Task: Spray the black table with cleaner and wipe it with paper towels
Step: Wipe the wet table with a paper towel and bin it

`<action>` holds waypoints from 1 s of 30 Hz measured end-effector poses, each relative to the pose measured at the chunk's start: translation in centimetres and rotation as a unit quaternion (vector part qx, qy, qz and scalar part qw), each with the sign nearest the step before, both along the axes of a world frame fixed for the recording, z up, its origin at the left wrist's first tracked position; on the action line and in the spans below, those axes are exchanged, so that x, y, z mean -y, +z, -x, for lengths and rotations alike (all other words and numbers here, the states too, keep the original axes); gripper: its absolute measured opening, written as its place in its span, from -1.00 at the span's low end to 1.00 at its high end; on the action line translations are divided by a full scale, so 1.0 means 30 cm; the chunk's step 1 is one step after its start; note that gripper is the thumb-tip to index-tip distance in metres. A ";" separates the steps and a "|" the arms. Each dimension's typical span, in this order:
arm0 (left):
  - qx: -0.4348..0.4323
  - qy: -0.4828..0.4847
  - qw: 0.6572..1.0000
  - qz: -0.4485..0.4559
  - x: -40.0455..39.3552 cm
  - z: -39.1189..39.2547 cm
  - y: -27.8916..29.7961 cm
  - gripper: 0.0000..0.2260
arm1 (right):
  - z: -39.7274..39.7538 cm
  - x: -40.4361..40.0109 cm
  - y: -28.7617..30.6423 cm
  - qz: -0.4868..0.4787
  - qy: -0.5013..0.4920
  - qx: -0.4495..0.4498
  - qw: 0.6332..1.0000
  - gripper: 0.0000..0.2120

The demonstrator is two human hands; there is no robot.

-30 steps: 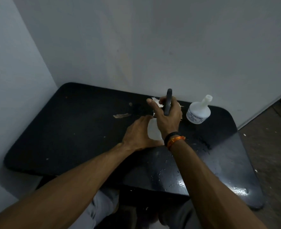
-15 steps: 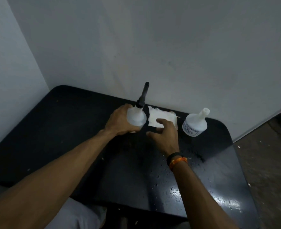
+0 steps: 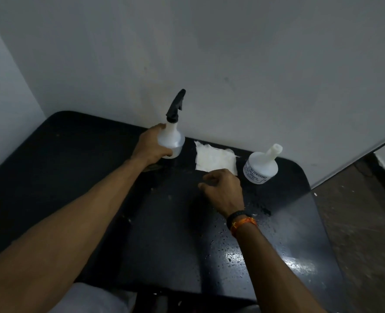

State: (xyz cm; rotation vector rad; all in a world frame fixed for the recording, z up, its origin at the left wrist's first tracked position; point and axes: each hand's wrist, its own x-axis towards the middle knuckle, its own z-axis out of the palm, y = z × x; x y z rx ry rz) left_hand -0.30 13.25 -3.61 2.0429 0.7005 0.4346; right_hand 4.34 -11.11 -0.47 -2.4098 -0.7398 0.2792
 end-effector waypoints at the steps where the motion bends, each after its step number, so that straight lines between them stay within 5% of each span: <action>1: -0.003 0.002 1.000 -0.001 -0.001 0.000 0.001 -0.24 | 0.001 -0.004 0.001 0.001 0.001 -0.001 1.000 -0.73; 8: -0.008 0.033 0.999 -0.007 0.034 0.047 -0.028 -0.19 | -0.007 -0.020 -0.003 0.007 0.006 -0.009 1.000 -0.76; 12: -0.026 0.115 0.981 -0.155 0.094 0.113 -0.084 -0.55 | -0.046 -0.039 -0.018 0.015 -0.014 0.003 1.000 -0.79; 16: -0.032 -0.044 0.968 -0.246 0.138 0.126 -0.110 -0.90 | -0.108 -0.062 -0.038 0.022 -0.040 0.044 0.998 -0.79; 22: -0.055 -0.190 0.941 -0.275 0.223 0.036 -0.165 -0.54 | -0.193 -0.101 -0.080 0.045 -0.036 0.083 0.995 -0.77; 30: -0.114 -0.196 0.904 -0.363 0.244 0.002 -0.230 -0.49 | -0.255 -0.126 -0.115 0.055 0.002 0.087 0.995 -0.77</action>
